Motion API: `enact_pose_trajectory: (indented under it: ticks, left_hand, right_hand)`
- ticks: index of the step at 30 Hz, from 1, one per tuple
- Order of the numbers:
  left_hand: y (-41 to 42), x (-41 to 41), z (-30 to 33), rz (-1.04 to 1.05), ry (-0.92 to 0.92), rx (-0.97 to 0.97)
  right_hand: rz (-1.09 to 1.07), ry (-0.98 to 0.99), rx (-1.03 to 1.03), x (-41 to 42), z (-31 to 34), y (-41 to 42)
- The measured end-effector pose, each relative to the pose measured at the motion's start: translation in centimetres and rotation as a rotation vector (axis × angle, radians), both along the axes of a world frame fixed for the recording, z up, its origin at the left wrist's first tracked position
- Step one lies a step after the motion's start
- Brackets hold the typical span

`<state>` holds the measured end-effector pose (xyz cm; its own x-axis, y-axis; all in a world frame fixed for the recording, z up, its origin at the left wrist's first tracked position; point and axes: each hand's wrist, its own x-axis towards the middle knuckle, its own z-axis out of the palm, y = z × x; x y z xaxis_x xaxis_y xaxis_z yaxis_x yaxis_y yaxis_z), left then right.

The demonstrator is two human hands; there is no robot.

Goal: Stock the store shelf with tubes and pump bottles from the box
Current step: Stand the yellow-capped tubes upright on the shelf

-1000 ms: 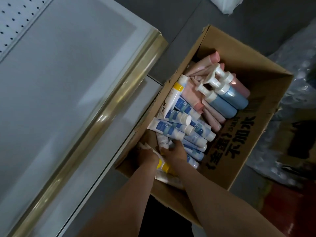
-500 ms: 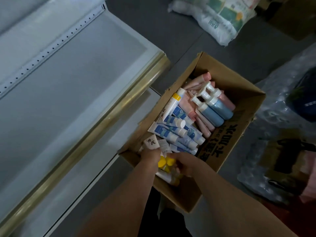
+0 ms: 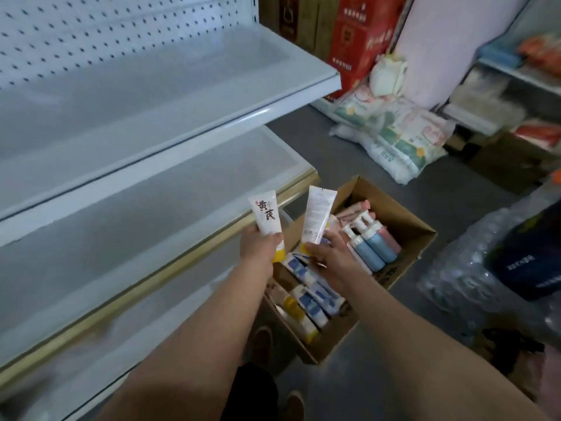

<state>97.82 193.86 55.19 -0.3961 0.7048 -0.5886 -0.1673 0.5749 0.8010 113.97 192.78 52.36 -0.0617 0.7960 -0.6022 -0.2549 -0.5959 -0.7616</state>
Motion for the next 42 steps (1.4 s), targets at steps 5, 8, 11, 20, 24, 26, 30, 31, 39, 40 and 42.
enact_pose_trajectory:
  ticks: [5, 8, 11, 20, 24, 26, 30, 31, 39, 40, 42]
  left_hand:
    - [-1.1, -5.2, 8.3, 0.137, 0.048, 0.268]
    - [-2.1, -9.0, 12.0, 0.222, 0.092, 0.358]
    - [-3.1, -13.3, 15.0, 0.289, 0.131, 0.428]
    - [-5.8, -28.8, 20.1, 0.497, 0.180, 0.581]
    - [-7.8, -37.0, 20.8, 0.587, 0.233, 0.601]
    - [-8.9, -41.5, 20.9, 0.645, 0.257, 0.608]
    - [-10.9, -49.3, 19.8, 0.765, 0.311, 0.578]
    - [-11.2, -50.7, 19.4, 0.790, 0.336, 0.568]
    - [-12.4, -58.7, 17.1, 0.870, 0.427, 0.500]
    - [-12.4, -59.2, 16.9, 0.876, 0.429, 0.498]
    - [-12.4, -59.7, 16.8, 0.879, 0.434, 0.477]
  right_hand:
    - [0.075, 0.122, 0.277, -4.7, 7.4, 1.2]
    - [0.119, 0.161, 0.393, -8.6, 11.2, 1.6]
    - [0.157, 0.173, 0.469, -12.6, 14.6, 1.6]
    - [0.357, 0.074, 0.638, -28.9, 20.4, 2.1]
    - [0.432, 0.035, 0.694, -38.6, 21.3, 1.8]
    - [0.466, 0.019, 0.718, -43.7, 21.4, 1.3]
    - [0.532, -0.040, 0.768, -52.2, 21.1, -0.6]
    - [0.546, -0.062, 0.776, -53.6, 20.8, -0.9]
    - [0.546, -0.331, 0.869, -62.6, 19.1, -2.5]
    - [0.548, -0.351, 0.873, -63.2, 19.2, -2.7]
    - [0.548, -0.384, 0.881, -64.2, 19.0, -2.9]
